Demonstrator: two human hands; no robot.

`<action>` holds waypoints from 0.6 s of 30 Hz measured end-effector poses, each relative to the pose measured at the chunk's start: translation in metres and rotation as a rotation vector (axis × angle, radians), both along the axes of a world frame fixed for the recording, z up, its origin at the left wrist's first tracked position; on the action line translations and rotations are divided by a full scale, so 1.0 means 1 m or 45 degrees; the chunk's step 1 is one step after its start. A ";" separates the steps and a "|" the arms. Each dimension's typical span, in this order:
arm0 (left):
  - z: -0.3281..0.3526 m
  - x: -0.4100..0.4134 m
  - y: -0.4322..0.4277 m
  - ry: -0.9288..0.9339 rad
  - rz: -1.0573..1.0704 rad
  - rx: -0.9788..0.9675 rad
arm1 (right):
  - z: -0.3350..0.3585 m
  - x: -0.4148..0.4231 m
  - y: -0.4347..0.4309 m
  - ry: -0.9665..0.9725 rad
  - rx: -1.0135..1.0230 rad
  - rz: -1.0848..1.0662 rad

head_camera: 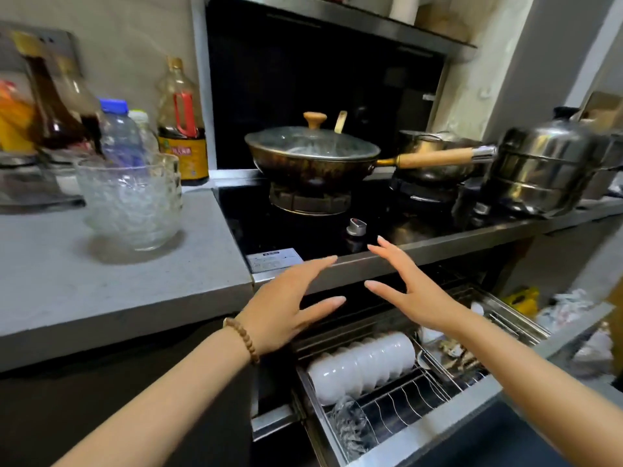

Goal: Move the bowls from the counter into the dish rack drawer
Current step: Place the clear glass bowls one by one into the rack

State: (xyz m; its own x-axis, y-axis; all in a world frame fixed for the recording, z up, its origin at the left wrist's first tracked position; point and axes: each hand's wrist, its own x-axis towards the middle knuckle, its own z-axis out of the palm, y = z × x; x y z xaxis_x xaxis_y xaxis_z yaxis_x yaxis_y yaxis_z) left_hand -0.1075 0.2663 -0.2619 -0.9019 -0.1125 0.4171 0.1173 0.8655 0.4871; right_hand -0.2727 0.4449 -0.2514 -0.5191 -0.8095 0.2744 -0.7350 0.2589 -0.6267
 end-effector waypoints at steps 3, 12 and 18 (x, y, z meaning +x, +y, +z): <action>0.044 0.022 -0.020 0.144 0.067 -0.121 | 0.033 0.013 -0.029 0.090 -0.021 0.107; 0.100 0.098 -0.123 0.224 0.491 -0.246 | 0.096 0.053 -0.150 0.373 0.017 0.313; 0.100 0.138 -0.180 0.195 0.700 -0.239 | 0.116 0.070 -0.221 0.332 -0.016 0.346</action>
